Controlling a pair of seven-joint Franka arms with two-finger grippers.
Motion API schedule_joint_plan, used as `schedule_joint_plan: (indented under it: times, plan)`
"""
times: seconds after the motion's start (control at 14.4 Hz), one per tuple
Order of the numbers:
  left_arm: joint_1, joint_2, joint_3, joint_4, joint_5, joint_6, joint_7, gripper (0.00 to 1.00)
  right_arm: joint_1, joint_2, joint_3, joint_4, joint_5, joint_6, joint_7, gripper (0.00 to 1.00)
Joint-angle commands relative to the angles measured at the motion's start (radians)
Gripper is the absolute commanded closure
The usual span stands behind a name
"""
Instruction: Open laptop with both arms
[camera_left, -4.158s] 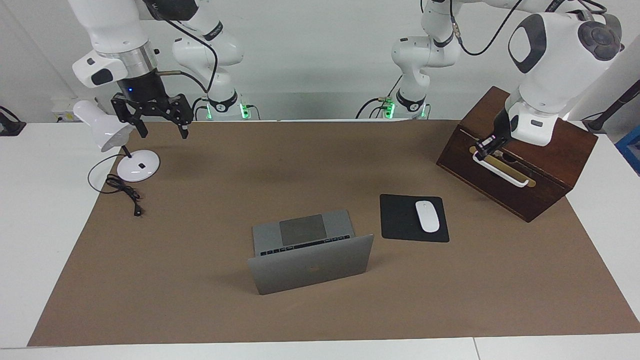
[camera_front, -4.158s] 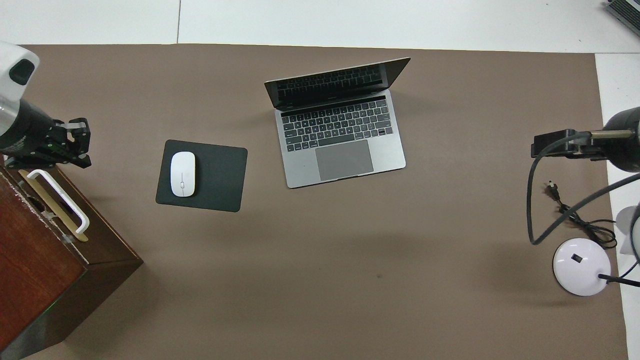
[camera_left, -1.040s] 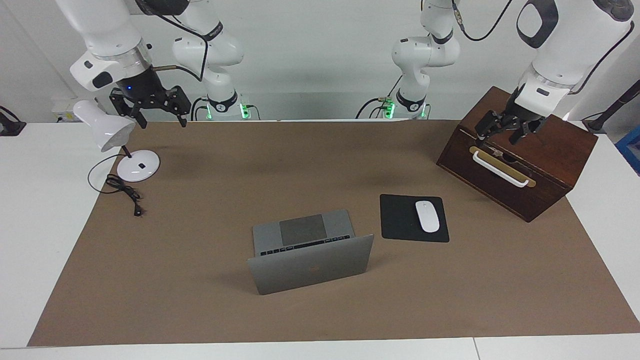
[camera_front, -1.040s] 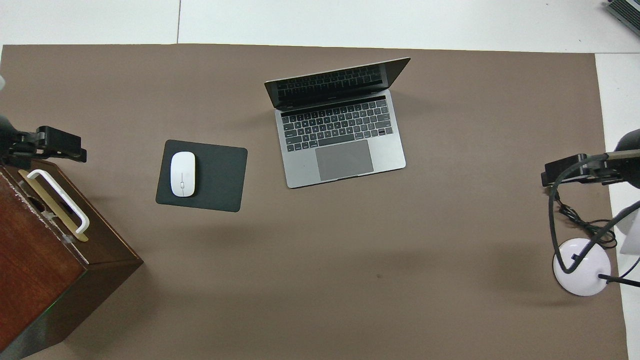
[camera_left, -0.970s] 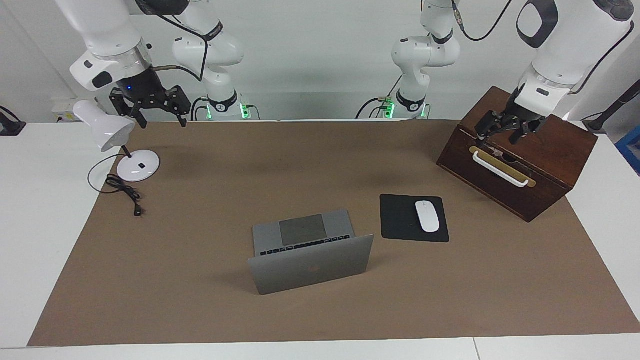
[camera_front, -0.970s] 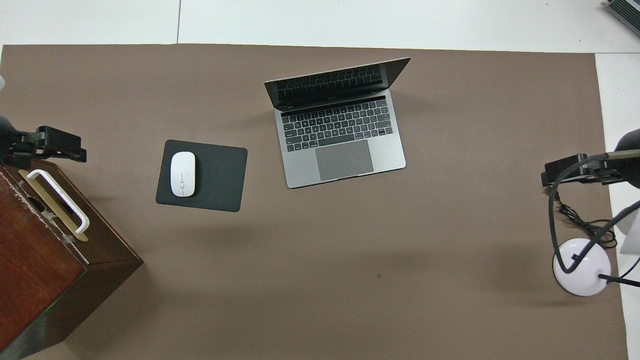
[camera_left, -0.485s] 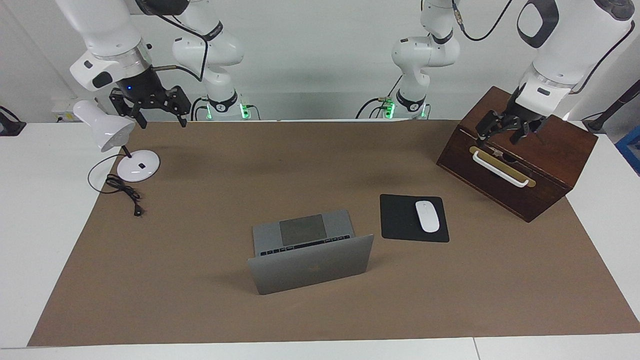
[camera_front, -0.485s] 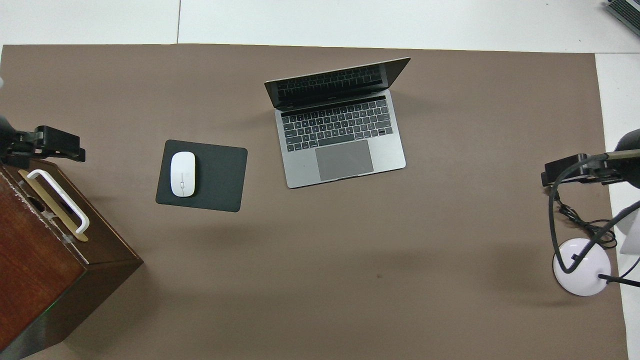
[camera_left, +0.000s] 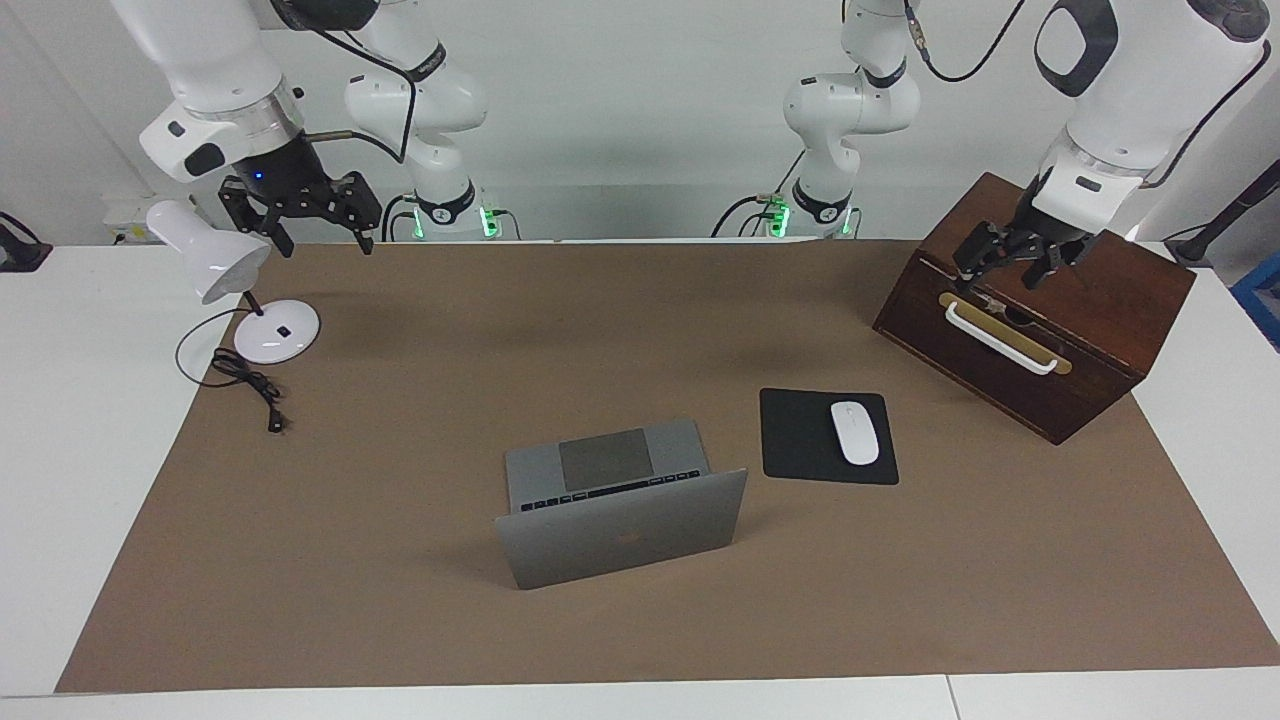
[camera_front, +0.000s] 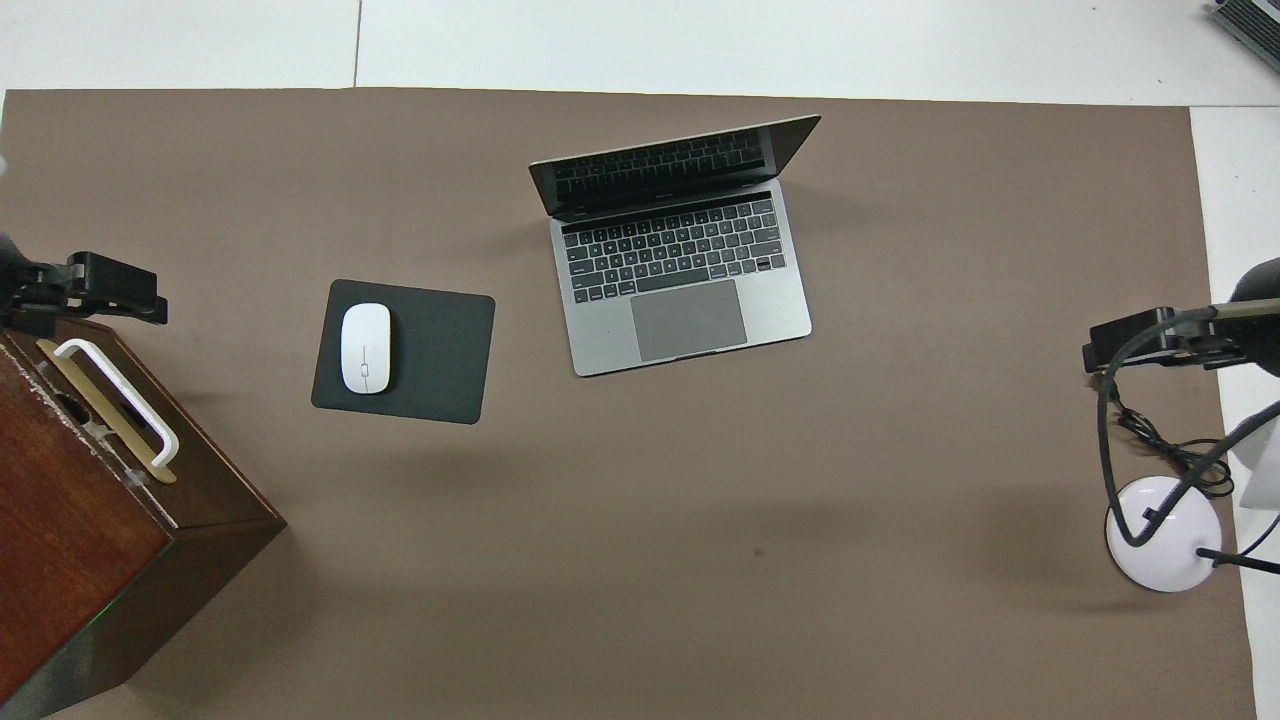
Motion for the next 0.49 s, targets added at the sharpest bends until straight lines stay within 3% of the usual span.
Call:
schedule_joint_plan:
  times: [0.0,0.42]
  plan:
    - [0.007,-0.010,-0.004,-0.015,0.022,0.017,0.011,0.00,-0.023,-0.003,0.006,-0.003,-0.011,0.014,-0.025,0.00]
    - [0.021,-0.006,-0.011,-0.006,0.025,0.013,0.015,0.00,-0.028,-0.003,0.007,-0.003,-0.010,0.012,-0.031,0.00]
